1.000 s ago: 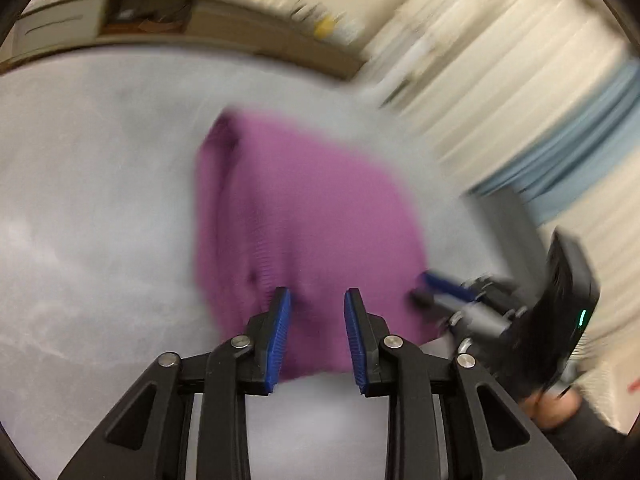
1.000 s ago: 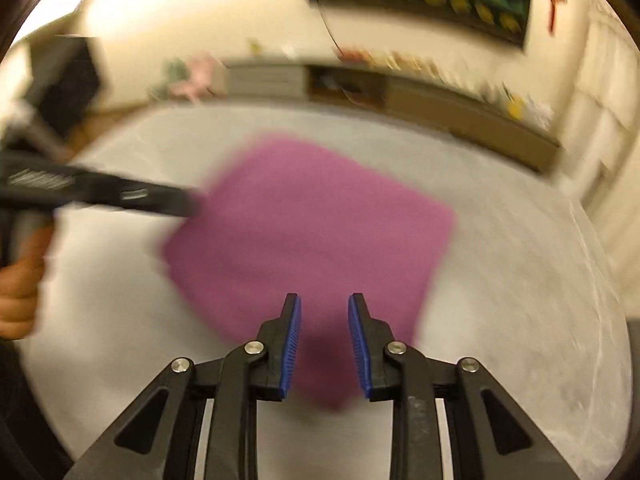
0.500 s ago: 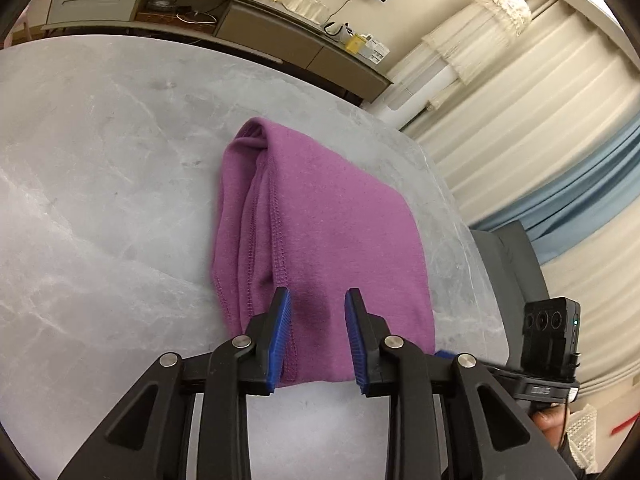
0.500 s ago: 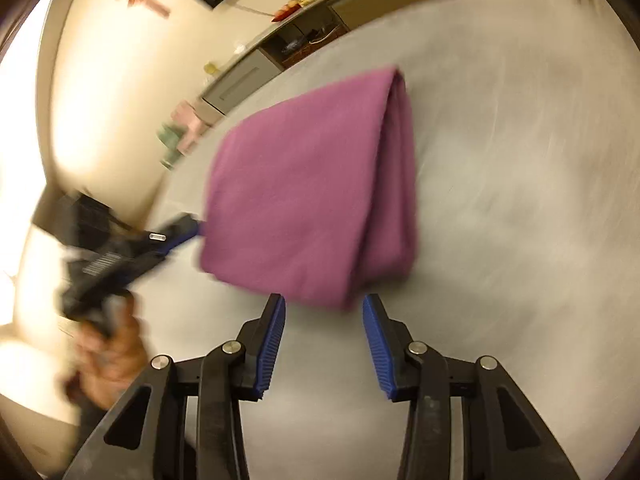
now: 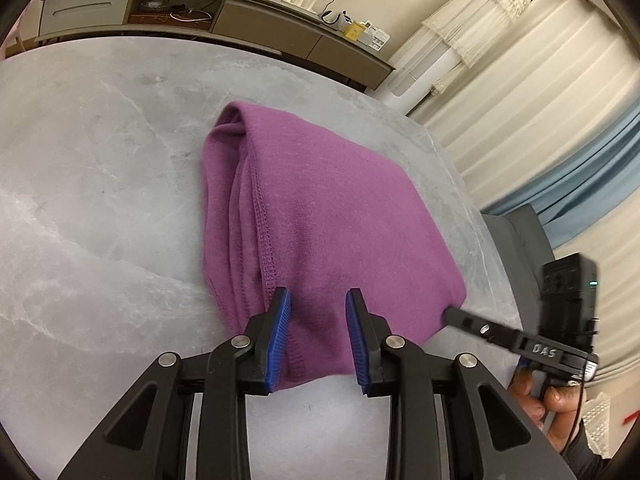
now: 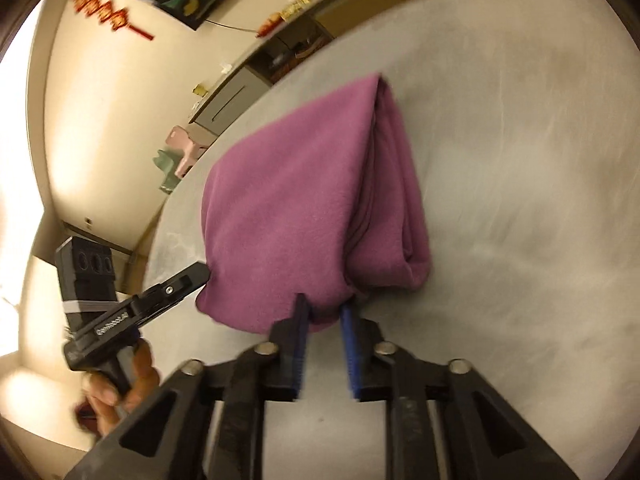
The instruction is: Fold clothes
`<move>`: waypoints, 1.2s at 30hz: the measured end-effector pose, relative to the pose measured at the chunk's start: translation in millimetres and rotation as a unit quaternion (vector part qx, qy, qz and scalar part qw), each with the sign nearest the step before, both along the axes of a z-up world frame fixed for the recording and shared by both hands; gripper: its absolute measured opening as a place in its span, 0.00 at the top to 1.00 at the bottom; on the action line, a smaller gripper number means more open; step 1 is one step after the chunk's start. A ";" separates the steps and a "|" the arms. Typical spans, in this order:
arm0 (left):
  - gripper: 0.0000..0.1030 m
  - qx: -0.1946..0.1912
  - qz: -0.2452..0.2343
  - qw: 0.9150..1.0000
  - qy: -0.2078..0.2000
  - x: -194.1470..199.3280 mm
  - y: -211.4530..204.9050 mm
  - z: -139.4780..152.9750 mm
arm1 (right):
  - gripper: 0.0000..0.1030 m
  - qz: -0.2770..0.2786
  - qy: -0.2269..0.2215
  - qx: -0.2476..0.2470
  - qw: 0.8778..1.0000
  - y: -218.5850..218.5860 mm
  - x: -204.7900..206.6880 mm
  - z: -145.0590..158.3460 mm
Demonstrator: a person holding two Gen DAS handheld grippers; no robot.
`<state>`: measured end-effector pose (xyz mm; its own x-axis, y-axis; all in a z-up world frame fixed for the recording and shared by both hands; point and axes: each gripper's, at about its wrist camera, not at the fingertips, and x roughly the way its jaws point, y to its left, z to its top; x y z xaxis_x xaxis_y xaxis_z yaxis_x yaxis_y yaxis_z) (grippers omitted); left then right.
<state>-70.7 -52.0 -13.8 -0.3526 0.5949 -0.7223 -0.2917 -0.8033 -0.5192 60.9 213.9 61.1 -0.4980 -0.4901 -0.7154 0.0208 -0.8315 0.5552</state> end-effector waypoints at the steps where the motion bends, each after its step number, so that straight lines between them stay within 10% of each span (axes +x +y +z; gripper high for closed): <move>1: 0.73 -0.001 0.000 1.000 0.003 0.5 0.7 0.7 | 0.91 0.008 0.024 0.025 0.999 -3.1 3.4 15.7; 5: 0.73 -0.007 0.002 1.000 0.000 -1.0 1.1 -3.7 | 0.91 0.068 0.116 0.158 0.978 -34.2 17.6 63.6; 9: 0.73 -0.046 -0.013 0.999 0.003 -0.7 14.6 -7.2 | 0.91 0.075 0.101 0.218 0.968 -34.1 17.4 46.0; 16: 0.71 -0.074 -0.039 0.996 0.021 1.5 26.0 5.1 | 0.91 0.080 0.050 0.164 0.982 1.3 22.0 11.7; 22: 0.68 -0.019 -0.013 0.995 0.101 -24.2 11.0 57.9 | 0.74 0.055 0.112 0.160 0.979 28.2 23.6 72.9; 28: 0.67 -0.106 0.022 0.991 0.078 -89.7 41.0 11.2 | 0.74 0.155 0.109 0.216 0.958 -21.0 -69.0 59.5; 36: 0.59 -0.079 0.084 0.993 0.035 -113.9 15.6 -22.6 | 0.62 0.201 0.050 0.250 0.946 -24.4 -126.2 16.5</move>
